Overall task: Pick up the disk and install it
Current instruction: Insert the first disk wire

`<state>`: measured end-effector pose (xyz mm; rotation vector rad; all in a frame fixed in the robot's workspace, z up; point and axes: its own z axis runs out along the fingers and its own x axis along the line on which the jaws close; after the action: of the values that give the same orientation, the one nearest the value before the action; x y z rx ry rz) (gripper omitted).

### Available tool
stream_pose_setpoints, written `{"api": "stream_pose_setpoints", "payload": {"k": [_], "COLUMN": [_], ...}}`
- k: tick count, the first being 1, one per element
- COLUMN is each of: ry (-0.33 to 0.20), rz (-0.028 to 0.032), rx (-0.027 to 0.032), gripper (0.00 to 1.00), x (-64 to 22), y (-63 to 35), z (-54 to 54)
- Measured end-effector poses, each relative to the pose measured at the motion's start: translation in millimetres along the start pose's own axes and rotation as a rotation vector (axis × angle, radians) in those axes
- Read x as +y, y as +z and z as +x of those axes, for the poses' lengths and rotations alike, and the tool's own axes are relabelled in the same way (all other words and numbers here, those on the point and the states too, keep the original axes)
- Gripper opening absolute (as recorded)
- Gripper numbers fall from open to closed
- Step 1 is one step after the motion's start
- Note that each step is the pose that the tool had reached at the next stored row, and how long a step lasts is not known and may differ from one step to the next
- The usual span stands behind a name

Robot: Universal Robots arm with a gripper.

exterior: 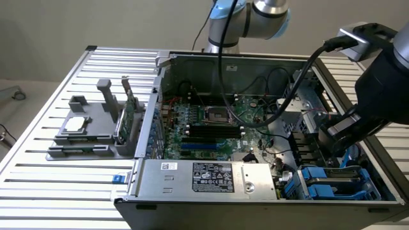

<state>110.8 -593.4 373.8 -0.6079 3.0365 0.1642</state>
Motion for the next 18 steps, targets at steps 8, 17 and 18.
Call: {"api": "stream_pose_setpoints", "payload": {"k": [8, 17, 18], "ry": [0.032, 0.06, 0.064], "rz": [0.0006, -0.0018, -0.0016], "rx": [-0.0042, -0.0087, -0.0091], "gripper": [0.31, 0.31, 0.31], "x": [1.3, 1.4, 1.3], "y": [-5.8, -5.7, -5.6], "z": [-0.7, -5.9, -6.7]}}
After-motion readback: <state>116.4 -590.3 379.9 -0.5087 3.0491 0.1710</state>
